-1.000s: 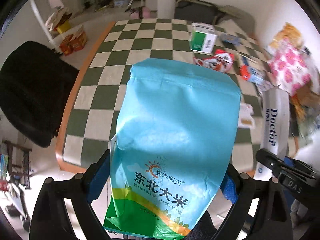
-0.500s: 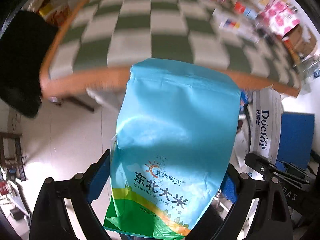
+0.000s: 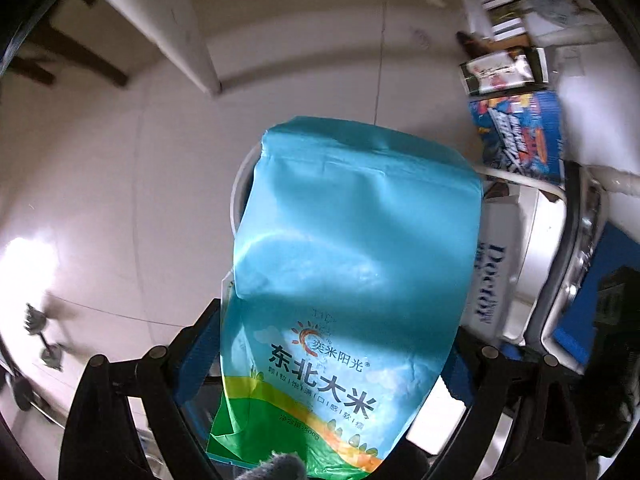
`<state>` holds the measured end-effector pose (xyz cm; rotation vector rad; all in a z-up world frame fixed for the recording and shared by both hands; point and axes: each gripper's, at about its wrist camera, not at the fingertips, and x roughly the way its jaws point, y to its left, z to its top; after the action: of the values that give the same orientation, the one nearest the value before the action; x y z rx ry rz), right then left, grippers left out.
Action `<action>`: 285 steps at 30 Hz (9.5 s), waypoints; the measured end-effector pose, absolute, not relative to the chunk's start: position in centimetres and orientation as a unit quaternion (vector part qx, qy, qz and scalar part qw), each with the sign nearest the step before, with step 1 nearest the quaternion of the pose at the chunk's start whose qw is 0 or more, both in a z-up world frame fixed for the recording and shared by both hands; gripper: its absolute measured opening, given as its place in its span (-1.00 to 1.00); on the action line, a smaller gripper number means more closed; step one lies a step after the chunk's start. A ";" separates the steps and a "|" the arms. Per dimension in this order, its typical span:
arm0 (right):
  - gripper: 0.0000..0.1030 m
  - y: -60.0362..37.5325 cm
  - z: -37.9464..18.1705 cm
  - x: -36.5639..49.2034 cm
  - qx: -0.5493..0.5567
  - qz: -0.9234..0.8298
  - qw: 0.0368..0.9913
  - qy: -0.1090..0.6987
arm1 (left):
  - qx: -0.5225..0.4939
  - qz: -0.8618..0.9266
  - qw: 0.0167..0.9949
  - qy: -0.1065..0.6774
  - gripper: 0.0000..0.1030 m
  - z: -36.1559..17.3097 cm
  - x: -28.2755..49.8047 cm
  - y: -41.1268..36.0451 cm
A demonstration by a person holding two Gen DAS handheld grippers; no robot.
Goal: Collect trash
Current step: 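Open both tools over the bin, dropping the rice bag and white box, then move both tools back over the table, then grasp the striped medicine box with the left tool while the right tool grasps the black lid, then carry the medicine box and black lid to the trash bin, then open both tools over the bin, dropping the box and lid, then move both tools back over the table, then grasp the red snack wrapper with the left tool while the right tool grasps the milk carton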
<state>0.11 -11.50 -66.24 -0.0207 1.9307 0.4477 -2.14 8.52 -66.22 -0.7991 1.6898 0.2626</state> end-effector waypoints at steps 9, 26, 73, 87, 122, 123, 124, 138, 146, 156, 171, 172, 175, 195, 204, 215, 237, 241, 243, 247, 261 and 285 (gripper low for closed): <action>0.80 -9.7 -78.9 0.9 -0.025 0.213 0.492 0.844 | -0.336 0.135 0.594 0.718 0.94 -72.6 -2.4 9.8; 0.99 -9.8 -71.3 1.4 -0.151 0.177 0.612 0.755 | -0.223 0.204 0.632 0.714 0.94 -66.1 -4.7 8.7; 0.99 -17.9 -25.6 24.7 -0.067 0.161 0.721 0.671 | 0.042 0.139 0.796 0.587 1.00 -27.8 20.8 3.7; 0.99 -24.0 -34.0 44.3 -0.039 0.128 0.667 0.733 | 0.300 -0.149 0.648 0.684 0.99 -38.8 39.4 -3.5; 0.65 -12.7 -36.7 47.7 -0.114 0.186 0.663 0.716 | -0.143 0.169 0.667 0.711 0.52 -39.9 41.0 9.1; 0.64 -12.2 -36.8 47.2 -0.128 0.186 0.661 0.715 | -0.146 0.168 0.669 0.709 0.52 -39.9 41.0 9.3; 0.66 -11.9 -36.8 47.0 -0.138 0.184 0.665 0.710 | -0.147 0.168 0.670 0.708 0.51 -39.7 40.0 9.3; 0.62 -9.6 -37.0 44.8 -0.187 0.172 0.679 0.689 | -0.137 0.168 0.694 0.686 0.36 -37.7 36.2 8.4; 0.62 -10.9 -34.3 40.8 -0.162 0.191 0.701 0.668 | -0.135 0.172 0.730 0.647 0.36 -32.9 33.5 6.2; 0.62 -9.8 -27.1 32.7 -0.124 0.210 0.755 0.609 | -0.166 0.159 0.786 0.573 0.36 -25.1 24.2 7.8; 0.63 -14.6 -32.8 10.3 -0.018 0.176 0.709 0.683 | -0.309 0.111 0.700 0.634 0.36 -35.7 4.0 9.8; 0.63 -14.8 -34.6 9.4 -0.014 0.174 0.697 0.695 | -0.323 0.109 0.686 0.642 0.36 -37.8 3.2 9.8; 0.63 -15.5 -41.5 7.0 0.009 0.165 0.656 0.737 | -0.353 0.119 0.648 0.664 0.36 -45.0 1.1 10.0; 0.85 -10.3 -77.1 1.9 -0.039 0.223 0.557 0.799 | -0.299 0.185 0.606 0.714 0.96 -73.9 -3.0 10.0; 1.00 -9.6 -75.8 1.1 -0.112 0.221 0.576 0.779 | -0.230 0.218 0.615 0.722 0.96 -70.9 -4.6 10.2; 1.00 -10.1 -65.7 1.5 -0.171 0.198 0.631 0.730 | -0.234 0.218 0.626 0.711 0.96 -61.7 -5.2 8.5; 1.00 -11.8 -37.1 -2.4 -0.141 0.227 0.677 0.686 | -0.214 0.195 0.688 0.666 0.96 -36.9 -8.3 6.9; 1.00 -11.4 -32.6 -2.1 -0.112 0.237 0.686 0.679 | -0.210 0.197 0.707 0.647 0.96 -32.8 -7.1 7.4; 1.00 -10.9 -30.8 -1.1 -0.101 0.241 0.693 0.672 | -0.205 0.202 0.718 0.634 0.96 -31.3 -5.8 7.9; 1.00 -9.8 -27.0 3.5 -0.069 0.241 0.714 0.654 | -0.177 0.219 0.745 0.604 0.96 -28.0 -1.2 9.2; 1.00 -6.4 -23.3 35.2 -0.187 0.232 0.746 0.595 | -0.079 0.286 0.777 0.556 1.00 -25.5 25.6 13.1; 0.39 0.4 -36.2 55.8 -0.283 0.263 0.608 0.694 | -0.007 0.116 0.738 0.665 1.00 -33.5 46.8 14.9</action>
<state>55.84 0.36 -36.22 -0.6547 1.6028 0.6089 46.82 14.90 -33.45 -0.0145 1.4591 0.2549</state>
